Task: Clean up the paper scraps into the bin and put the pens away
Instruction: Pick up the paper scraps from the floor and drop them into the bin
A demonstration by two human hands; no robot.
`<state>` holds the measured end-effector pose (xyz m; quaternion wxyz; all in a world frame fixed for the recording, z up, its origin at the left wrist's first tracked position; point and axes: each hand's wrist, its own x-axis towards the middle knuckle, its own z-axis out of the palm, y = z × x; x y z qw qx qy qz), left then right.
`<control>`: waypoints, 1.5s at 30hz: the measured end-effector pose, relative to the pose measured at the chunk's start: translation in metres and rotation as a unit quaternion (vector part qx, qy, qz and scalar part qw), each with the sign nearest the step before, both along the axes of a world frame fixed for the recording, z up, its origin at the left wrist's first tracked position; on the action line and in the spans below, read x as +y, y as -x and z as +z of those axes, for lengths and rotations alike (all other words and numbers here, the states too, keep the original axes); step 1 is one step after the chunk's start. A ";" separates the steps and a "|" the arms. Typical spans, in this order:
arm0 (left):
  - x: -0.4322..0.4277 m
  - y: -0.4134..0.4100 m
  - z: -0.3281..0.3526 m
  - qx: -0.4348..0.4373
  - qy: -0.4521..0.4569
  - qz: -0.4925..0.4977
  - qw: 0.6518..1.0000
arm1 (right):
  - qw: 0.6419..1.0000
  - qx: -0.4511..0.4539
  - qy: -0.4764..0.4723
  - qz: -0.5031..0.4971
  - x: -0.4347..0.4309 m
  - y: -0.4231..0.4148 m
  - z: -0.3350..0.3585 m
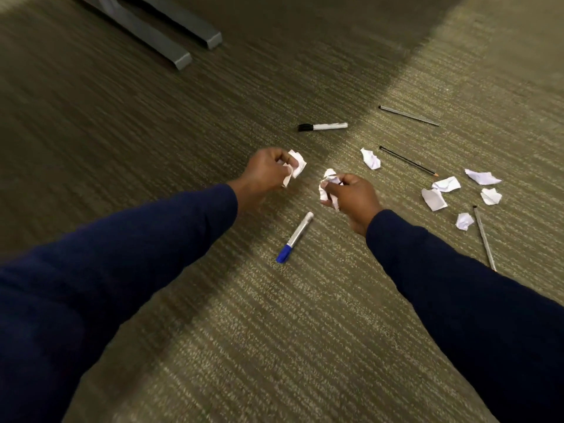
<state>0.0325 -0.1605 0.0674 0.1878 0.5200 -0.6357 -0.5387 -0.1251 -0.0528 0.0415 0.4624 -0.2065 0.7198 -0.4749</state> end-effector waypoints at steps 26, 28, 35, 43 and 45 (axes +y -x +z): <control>0.191 -0.488 0.154 0.073 -0.041 0.594 0.800 | 0.901 -0.204 -0.098 0.370 0.032 -0.533 0.173; 0.215 -0.519 0.162 0.088 -0.039 0.635 0.766 | 0.882 -0.216 -0.112 0.404 0.055 -0.571 0.182; 0.282 -0.594 0.159 0.065 -0.112 0.726 0.675 | 0.835 -0.224 -0.192 0.464 0.105 -0.662 0.193; 0.290 -0.615 0.162 0.098 -0.177 0.691 0.694 | 0.827 -0.257 -0.263 0.426 0.107 -0.675 0.200; 0.285 -0.611 0.164 0.079 -0.174 0.671 0.716 | 0.826 -0.274 -0.271 0.411 0.106 -0.665 0.200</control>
